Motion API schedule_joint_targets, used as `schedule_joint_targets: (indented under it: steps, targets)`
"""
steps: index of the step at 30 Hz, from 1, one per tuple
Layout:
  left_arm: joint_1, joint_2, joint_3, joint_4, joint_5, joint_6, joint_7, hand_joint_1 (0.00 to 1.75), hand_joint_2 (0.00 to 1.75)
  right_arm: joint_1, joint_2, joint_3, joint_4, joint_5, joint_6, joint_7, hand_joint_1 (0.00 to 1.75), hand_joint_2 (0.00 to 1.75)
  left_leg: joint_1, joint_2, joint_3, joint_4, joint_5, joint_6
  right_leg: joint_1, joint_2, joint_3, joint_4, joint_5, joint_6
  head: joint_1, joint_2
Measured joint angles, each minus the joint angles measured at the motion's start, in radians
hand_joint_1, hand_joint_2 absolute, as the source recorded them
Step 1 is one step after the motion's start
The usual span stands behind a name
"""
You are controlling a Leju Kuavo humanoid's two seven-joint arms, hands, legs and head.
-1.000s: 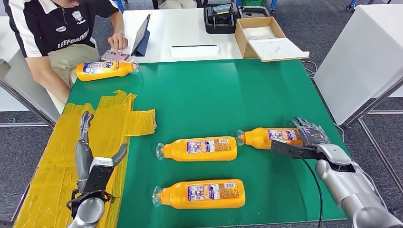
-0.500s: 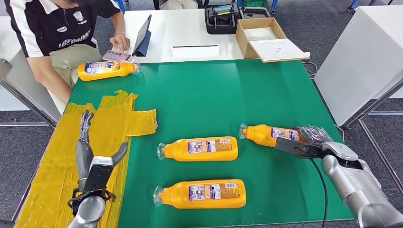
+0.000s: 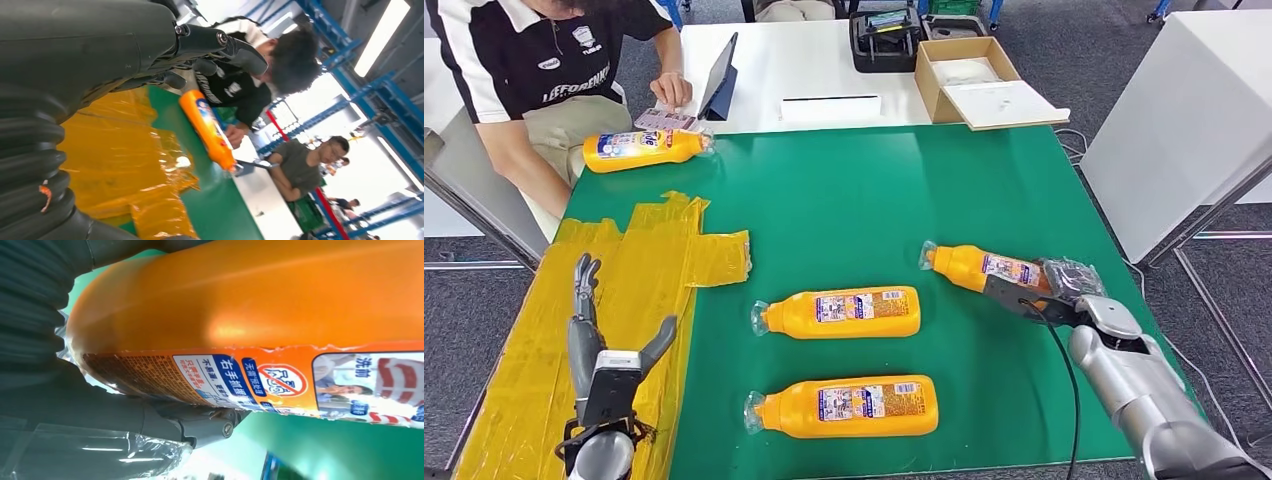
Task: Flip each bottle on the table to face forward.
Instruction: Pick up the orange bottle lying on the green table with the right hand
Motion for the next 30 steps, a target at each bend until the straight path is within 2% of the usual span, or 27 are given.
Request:
schedule_joint_targets:
  steps: [3,5,12,14,16,18,23,25,27,30]
  targets:
    - [0.047,0.006,0.012,-0.028,-0.007,-0.004,0.007,0.0,1.75,0.05,0.041,-0.018,-0.072,0.053,-0.167,0.08,1.75,1.75,0.001,-0.002,-0.001,0.0,0.001,-0.001,0.001,-0.001,-0.001,0.0,0.0,0.0,0.0,0.0]
    - [0.077,0.008,0.014,-0.049,-0.015,-0.008,0.012,0.0,1.75,0.111,0.067,-0.043,-0.176,0.097,-0.29,0.124,1.75,1.75,0.002,-0.004,-0.001,0.0,0.001,-0.002,0.002,-0.003,-0.002,0.0,-0.001,-0.001,0.0,0.0]
    - [0.144,0.008,0.003,-0.1,-0.043,0.007,0.033,0.0,1.75,0.384,0.159,-0.132,-0.597,0.276,-0.603,0.144,1.75,1.75,0.003,-0.005,-0.003,0.0,-0.004,-0.005,0.004,-0.004,-0.003,0.0,-0.006,-0.003,0.0,0.0]
    - [0.166,0.007,-0.004,-0.114,-0.054,0.015,0.039,0.0,1.75,0.451,0.181,-0.15,-0.694,0.313,-0.657,0.143,1.75,1.75,0.003,-0.005,-0.003,0.0,-0.006,-0.006,0.004,-0.004,-0.003,0.0,-0.007,-0.003,0.0,0.0]
    - [0.178,0.007,-0.01,-0.124,-0.058,0.017,0.044,0.0,1.75,0.496,0.197,-0.162,-0.759,0.322,-0.665,0.125,1.75,1.75,0.003,-0.005,-0.002,0.0,-0.006,-0.006,0.004,-0.003,-0.003,0.0,-0.008,-0.003,0.0,0.0]
    - [0.192,0.007,-0.017,-0.136,-0.054,0.012,0.052,0.0,1.75,0.538,0.22,-0.188,-0.826,0.304,-0.67,0.05,1.75,1.75,0.003,-0.005,-0.002,0.0,-0.006,-0.006,0.003,-0.004,-0.003,0.0,-0.008,-0.003,0.0,0.0]
    - [0.217,0.007,-0.042,-0.155,0.023,-0.064,0.068,0.0,1.75,0.619,0.322,-0.265,-0.97,0.115,-0.672,-0.263,1.75,1.75,0.003,-0.005,-0.002,0.0,-0.006,-0.006,0.003,-0.003,-0.003,0.0,-0.008,-0.003,0.0,0.0]
    - [0.215,0.009,-0.059,-0.16,0.133,-0.165,0.077,0.0,1.75,0.622,0.349,-0.267,-0.974,-0.059,-0.672,-0.393,1.75,1.75,0.003,-0.005,-0.002,-0.001,-0.006,-0.007,0.003,-0.003,-0.003,0.0,-0.008,-0.004,0.0,0.0]
    - [0.209,0.017,-0.085,-0.17,0.275,-0.294,0.08,0.0,1.75,0.603,0.365,-0.236,-0.94,-0.295,-0.667,-0.521,1.75,1.75,0.003,-0.004,-0.002,-0.001,-0.006,-0.007,0.004,-0.003,-0.003,0.0,-0.007,-0.004,0.0,0.0]
    - [0.191,0.034,-0.136,-0.206,0.372,-0.383,0.067,0.0,1.75,0.563,0.386,-0.148,-0.857,-0.575,-0.637,-0.655,1.75,1.75,0.003,-0.003,-0.001,-0.001,-0.005,-0.008,0.003,-0.002,-0.003,0.0,-0.006,-0.004,0.0,0.0]
